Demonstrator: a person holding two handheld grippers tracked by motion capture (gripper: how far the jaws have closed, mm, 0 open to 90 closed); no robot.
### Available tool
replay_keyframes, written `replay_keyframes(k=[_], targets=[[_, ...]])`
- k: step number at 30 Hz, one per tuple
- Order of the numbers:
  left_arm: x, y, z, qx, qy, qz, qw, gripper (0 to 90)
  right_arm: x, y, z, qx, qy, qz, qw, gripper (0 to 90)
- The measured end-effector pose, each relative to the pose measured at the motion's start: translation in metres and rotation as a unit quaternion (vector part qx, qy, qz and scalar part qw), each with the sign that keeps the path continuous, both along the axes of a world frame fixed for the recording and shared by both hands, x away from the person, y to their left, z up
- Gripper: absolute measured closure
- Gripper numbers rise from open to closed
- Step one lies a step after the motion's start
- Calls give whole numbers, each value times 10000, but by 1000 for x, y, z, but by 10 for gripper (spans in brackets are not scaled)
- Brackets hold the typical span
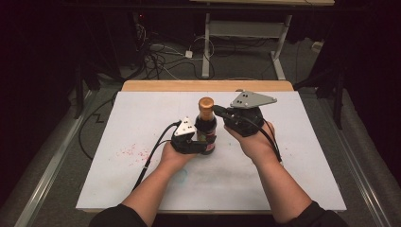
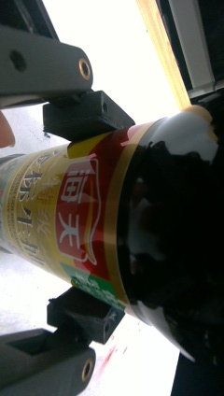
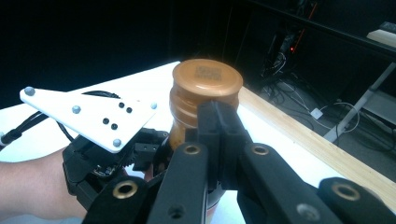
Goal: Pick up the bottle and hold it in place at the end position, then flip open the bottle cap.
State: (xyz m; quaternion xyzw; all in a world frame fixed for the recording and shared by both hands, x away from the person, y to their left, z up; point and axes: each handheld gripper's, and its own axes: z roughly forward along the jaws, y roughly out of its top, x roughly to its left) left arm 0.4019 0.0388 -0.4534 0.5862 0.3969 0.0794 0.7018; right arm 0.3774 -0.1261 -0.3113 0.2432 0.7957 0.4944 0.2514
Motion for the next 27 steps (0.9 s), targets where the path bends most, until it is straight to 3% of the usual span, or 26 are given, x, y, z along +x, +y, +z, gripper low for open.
replay_keyframes(k=[16, 27], targets=[[0, 0, -1, -13, -13, 20, 10000, 292, 0, 1, 0, -4, 9, -8, 10000, 900], [-1, 0, -2, -11, -69, 35, 10000, 292, -3, 2, 1, -148, -69, -59, 9998, 900]])
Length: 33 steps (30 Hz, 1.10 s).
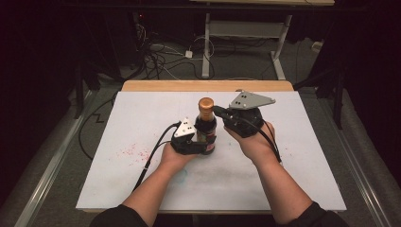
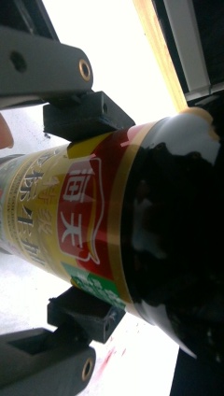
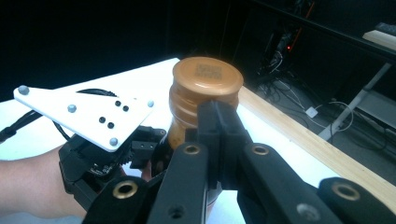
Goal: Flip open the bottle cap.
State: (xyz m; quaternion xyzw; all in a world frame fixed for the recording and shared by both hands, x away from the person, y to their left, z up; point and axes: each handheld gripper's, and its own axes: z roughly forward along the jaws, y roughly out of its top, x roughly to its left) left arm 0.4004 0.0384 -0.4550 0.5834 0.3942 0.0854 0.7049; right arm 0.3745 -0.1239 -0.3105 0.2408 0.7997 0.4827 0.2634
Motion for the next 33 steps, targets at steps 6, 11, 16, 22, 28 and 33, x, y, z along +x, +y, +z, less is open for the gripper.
replay_keyframes(k=[6, 11, 16, 22, 28, 33], targets=[[0, 0, 0, -3, -5, 22, 10000, 295, 1, 1, 2, 25, 60, 15, 10000, 900], [0, -1, -1, 1, -23, 57, 10000, 297, 1, 3, 4, -49, 65, -11, 10000, 900], [-1, -1, -1, 1, -36, 58, 10000, 297, 1, 2, 3, -13, 70, -21, 10000, 900], [-1, 0, -1, 40, -58, 33, 10000, 296, 5, -1, 3, 33, 123, -54, 9999, 900], [-1, 0, -1, 10, -36, 44, 10000, 296, 4, 1, 4, -24, 109, -21, 9999, 900], [-1, 0, -2, 10, -55, 50, 10000, 297, 5, 1, 4, -18, 109, 4, 9999, 900]])
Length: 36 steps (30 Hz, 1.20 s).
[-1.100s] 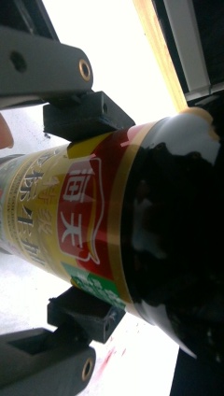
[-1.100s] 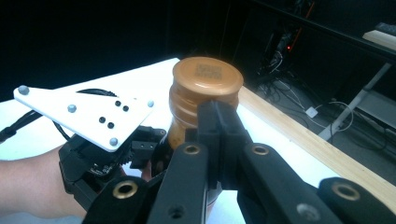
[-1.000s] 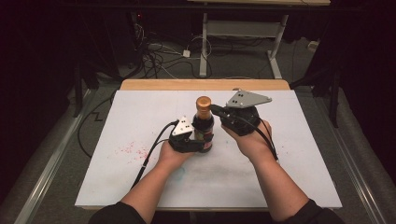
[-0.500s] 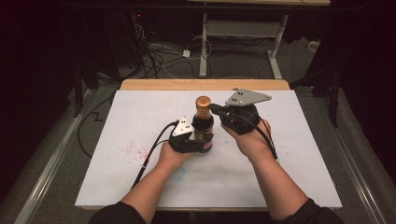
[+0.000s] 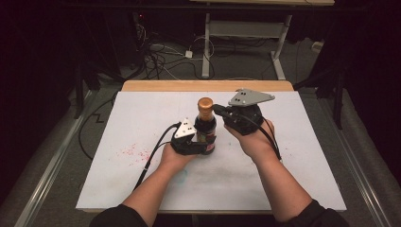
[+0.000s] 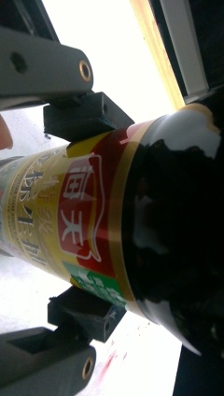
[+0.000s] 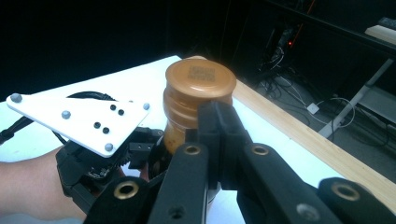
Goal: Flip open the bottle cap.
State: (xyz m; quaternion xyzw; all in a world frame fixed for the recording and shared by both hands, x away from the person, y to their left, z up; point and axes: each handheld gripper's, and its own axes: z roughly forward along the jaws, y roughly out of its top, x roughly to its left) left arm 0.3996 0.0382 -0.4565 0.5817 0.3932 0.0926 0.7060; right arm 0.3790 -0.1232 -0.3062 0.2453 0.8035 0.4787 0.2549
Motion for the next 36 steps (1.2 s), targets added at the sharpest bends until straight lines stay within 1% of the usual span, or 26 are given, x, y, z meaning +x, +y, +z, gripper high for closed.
replay_keyframes(k=[5, 8, 9, 10, 11, 12, 13, 14, 15, 17, 18, 20, 24, 26, 28, 36], targets=[[0, 0, 0, -19, -11, 14, 10000, 299, 0, 0, 0, 6, 26, -12, 10000, 900], [1, 2, -1, -120, 28, 37, 9999, 301, 1, 3, 3, -28, 50, -26, 10000, 900], [0, 1, -1, -83, -22, 10, 10000, 301, 1, 4, 4, 40, 5, 4, 10000, 900], [-2, -2, -1, -4, -97, -17, 10000, 301, -1, 3, 11, 476, -142, 99, 9987, 900], [-3, 1, -3, 491, -244, -74, 9985, 300, -3, 2, 22, 741, -224, 198, 9968, 900], [-3, 1, -2, 658, -272, -107, 9974, 297, -7, 5, 39, 647, -507, 178, 9965, 900], [-2, 0, -1, 511, -165, -46, 9985, 297, -7, 5, 39, 647, -507, 178, 9965, 900], [-1, -2, 0, 55, -17, 3, 10000, 296, -7, 4, 43, 681, -488, 148, 9964, 900], [1, 0, 1, -22, 33, -10, 10000, 295, -7, 1, 45, 695, -443, 114, 9965, 900], [0, -1, 0, 29, -26, -32, 10000, 293, -8, -5, 43, 560, -463, 2, 9974, 900], [0, -2, 0, 38, -46, -27, 10000, 292, -8, -7, 39, 518, -401, 4, 9979, 900], [0, -1, 0, -7, -9, -26, 10000, 291, -7, -11, 29, 401, -270, -7, 9988, 900], [1, 0, 0, 15, -9, -37, 10000, 290, -3, -12, 7, 180, 32, -9, 9998, 900], [1, -1, 0, 2, -9, -34, 10000, 289, -3, -10, 0, 106, 88, 40, 9999, 900], [0, -1, 0, 7, -9, -30, 10000, 289, -3, -8, -3, 80, 122, 44, 9999, 900], [0, 0, 0, 9, -8, -27, 10000, 289, -1, -2, -2, 20, 130, 36, 9999, 900]])
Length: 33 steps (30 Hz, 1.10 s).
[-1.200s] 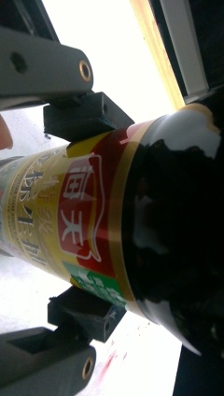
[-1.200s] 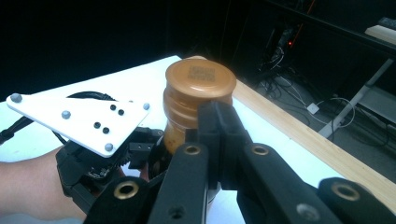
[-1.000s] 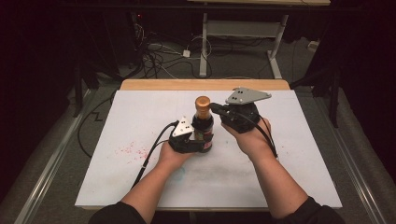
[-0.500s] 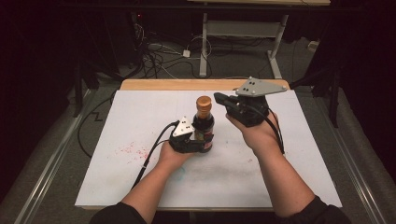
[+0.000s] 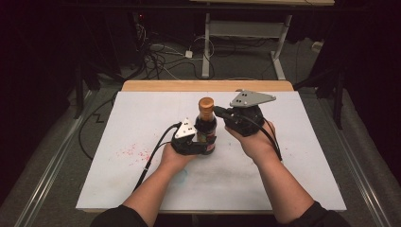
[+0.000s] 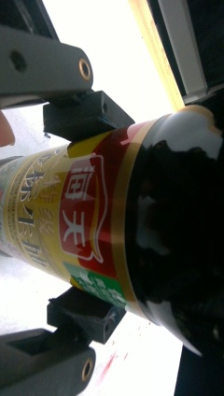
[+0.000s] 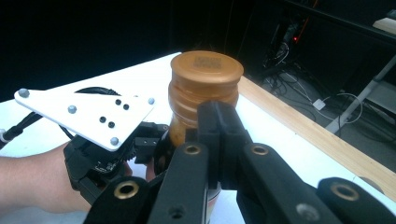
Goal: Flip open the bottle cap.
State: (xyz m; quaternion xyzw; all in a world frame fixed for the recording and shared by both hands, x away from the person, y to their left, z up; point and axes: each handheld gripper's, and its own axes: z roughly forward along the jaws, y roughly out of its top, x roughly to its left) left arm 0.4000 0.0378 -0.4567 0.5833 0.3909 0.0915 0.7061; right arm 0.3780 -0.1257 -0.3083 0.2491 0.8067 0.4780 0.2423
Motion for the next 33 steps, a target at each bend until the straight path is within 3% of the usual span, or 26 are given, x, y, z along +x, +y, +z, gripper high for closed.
replay_keyframes(k=[33], targets=[[-1, 1, 0, -52, 8, 35, 10000, 288, 3, 10, 14, 153, -184, -16, 9997, 900]])
